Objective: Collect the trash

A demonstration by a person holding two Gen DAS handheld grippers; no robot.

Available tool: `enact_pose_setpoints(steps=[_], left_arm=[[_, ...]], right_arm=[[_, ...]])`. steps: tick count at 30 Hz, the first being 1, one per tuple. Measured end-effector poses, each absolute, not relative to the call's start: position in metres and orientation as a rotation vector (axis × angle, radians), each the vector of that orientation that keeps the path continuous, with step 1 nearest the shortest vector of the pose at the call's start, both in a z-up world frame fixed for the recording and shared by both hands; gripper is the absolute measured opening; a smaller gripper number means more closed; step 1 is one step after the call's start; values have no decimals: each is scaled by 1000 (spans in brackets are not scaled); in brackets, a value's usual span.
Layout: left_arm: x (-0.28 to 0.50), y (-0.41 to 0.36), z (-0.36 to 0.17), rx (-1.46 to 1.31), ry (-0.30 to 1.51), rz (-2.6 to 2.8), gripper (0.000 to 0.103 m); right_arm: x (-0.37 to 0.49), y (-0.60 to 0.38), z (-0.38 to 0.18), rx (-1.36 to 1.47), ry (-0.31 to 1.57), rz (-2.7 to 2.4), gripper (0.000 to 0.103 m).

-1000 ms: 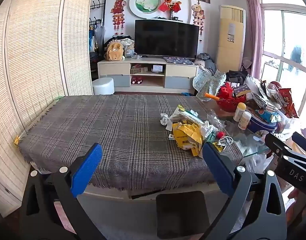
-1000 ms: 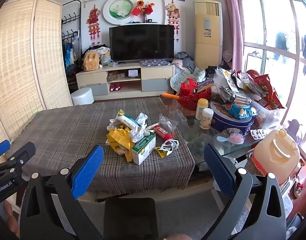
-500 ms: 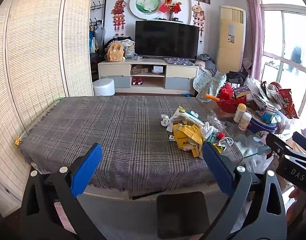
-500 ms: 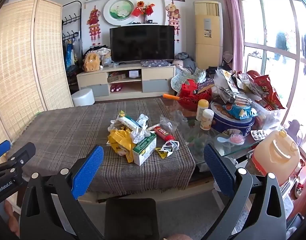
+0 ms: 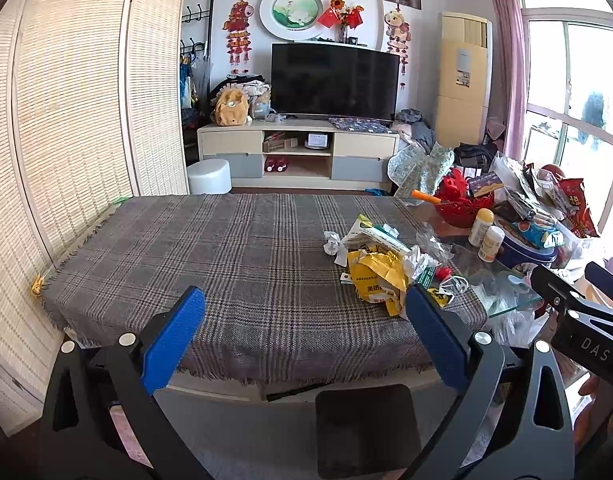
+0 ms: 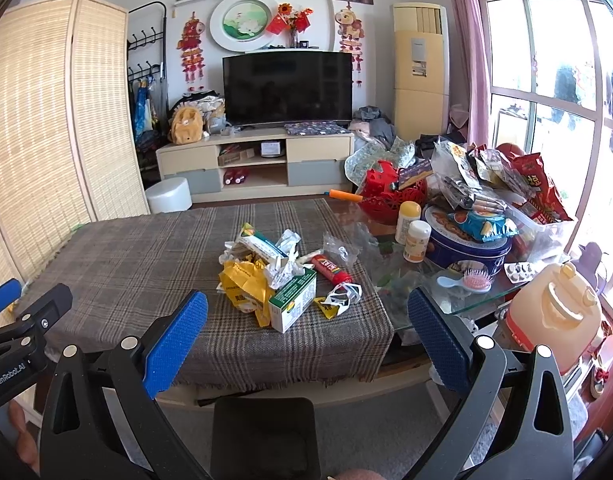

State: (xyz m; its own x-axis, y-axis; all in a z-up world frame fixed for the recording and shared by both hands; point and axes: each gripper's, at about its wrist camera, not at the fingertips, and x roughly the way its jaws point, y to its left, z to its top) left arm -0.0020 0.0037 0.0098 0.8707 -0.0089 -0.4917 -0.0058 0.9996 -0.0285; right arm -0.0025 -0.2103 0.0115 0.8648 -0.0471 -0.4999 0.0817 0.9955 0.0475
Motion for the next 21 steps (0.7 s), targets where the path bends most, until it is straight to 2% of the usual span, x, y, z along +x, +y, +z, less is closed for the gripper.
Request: enact_pose_setpoints(steps=[21], left_arm=[[-1,4,7,-27,522,2,95]], right_arm=[[-2,-212,8,75,528,-67,100]])
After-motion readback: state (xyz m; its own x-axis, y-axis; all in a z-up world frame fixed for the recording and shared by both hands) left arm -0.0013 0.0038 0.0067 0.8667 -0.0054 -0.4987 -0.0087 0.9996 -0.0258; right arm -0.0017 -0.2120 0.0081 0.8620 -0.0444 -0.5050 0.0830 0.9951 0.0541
